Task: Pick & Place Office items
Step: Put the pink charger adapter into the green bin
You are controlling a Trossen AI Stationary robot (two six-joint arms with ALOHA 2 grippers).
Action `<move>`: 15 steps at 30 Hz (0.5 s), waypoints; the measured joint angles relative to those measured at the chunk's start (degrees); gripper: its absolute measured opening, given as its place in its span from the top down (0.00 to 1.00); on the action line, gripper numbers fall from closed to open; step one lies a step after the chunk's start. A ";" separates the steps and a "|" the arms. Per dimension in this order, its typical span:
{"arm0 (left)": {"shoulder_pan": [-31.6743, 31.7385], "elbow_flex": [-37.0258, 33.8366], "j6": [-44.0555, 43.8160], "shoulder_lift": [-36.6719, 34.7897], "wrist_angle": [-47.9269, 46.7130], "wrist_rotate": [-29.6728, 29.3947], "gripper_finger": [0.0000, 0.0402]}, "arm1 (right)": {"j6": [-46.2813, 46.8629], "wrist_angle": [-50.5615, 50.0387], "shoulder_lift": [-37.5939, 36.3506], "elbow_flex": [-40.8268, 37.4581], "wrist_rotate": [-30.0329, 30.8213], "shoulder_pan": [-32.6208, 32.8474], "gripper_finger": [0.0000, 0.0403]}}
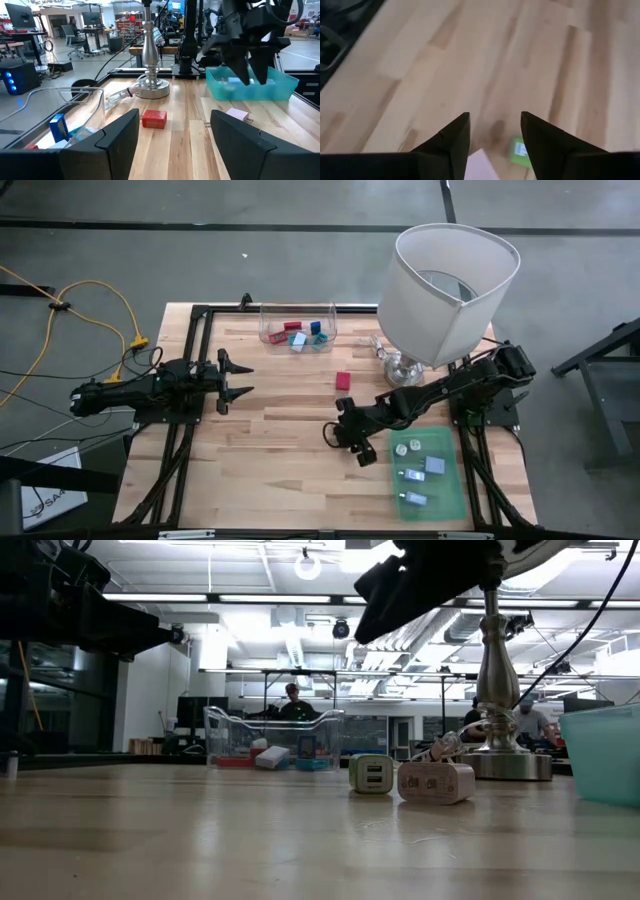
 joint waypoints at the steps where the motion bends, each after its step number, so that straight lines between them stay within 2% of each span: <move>1: 0.00 0.00 0.00 0.00 0.00 0.02 0.41 | -1.58 -0.12 0.00 0.00 -1.37 0.00 0.60; 8: 0.00 0.00 0.00 0.00 0.00 0.00 0.41 | -5.85 -1.80 0.00 0.00 -8.61 -0.39 0.60; 15: 0.00 0.00 0.00 0.00 -0.01 0.00 0.41 | -14.30 -5.24 0.00 0.00 -14.55 -1.71 0.60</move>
